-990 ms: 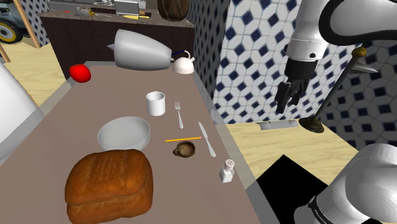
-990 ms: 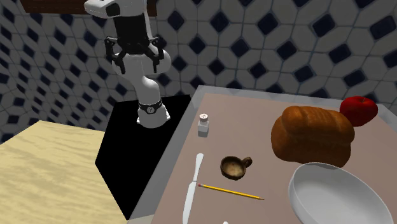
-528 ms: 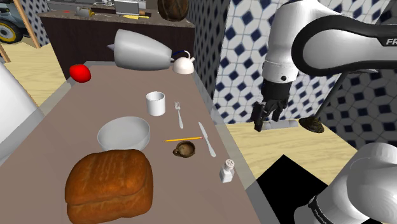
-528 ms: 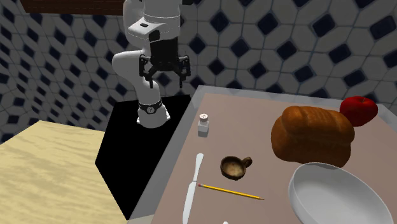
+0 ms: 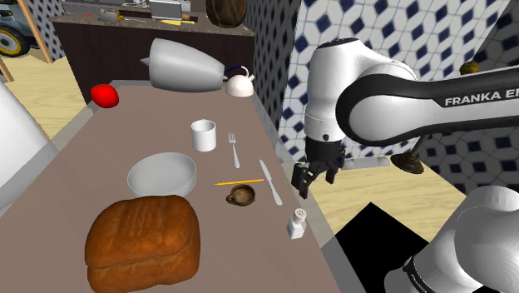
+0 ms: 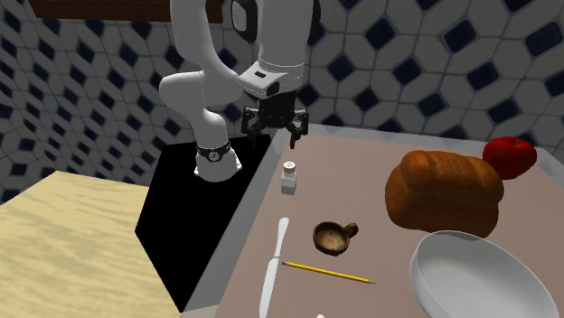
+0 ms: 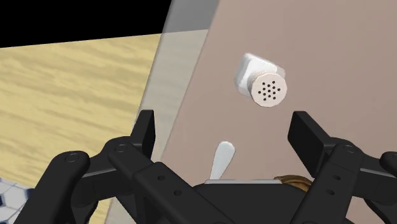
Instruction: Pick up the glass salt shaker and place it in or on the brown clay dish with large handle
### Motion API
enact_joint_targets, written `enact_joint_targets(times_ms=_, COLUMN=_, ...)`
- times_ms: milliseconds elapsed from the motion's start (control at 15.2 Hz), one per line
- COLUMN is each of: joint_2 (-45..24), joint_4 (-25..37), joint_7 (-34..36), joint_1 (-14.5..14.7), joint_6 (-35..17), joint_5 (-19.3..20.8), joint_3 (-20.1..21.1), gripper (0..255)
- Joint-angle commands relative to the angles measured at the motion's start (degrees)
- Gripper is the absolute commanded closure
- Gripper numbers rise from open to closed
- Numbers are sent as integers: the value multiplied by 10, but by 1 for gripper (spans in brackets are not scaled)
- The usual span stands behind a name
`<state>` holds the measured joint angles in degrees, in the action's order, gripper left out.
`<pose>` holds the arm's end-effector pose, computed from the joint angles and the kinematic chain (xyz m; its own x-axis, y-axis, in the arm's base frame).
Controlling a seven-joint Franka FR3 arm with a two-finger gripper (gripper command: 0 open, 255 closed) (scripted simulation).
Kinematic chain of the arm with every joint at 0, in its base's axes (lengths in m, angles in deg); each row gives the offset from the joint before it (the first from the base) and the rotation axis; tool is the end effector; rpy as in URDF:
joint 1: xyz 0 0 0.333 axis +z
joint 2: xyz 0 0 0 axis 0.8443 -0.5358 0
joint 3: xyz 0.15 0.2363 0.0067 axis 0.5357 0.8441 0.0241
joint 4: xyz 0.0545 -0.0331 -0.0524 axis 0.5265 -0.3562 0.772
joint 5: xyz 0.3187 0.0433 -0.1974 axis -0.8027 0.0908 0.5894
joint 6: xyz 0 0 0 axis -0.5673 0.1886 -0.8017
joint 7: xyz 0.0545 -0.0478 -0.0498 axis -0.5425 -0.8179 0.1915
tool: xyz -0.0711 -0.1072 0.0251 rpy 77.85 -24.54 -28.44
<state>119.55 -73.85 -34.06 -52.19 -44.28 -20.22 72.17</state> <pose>0.3271 0.1793 0.3913 0.9861 -0.1164 -0.1190 -0.1059 -0.9902 0.0908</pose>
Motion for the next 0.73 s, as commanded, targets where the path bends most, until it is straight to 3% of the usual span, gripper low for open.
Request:
enact_joint_targets(times_ms=0, joint_2=-34, joint_4=6, joint_7=33, joint_1=3, joint_6=-29, joint_5=-6, joint_3=28, gripper=0)
enact_joint_targets(times_ms=132, joint_2=-74, joint_4=17, joint_7=65, joint_1=2, joint_6=-57, joint_5=-4, joint_3=54, gripper=0)
enact_joint_targets(times_ms=660, joint_2=-100, joint_4=-26, joint_7=73, joint_1=3, joint_6=-126, joint_5=-5, joint_3=68, gripper=0)
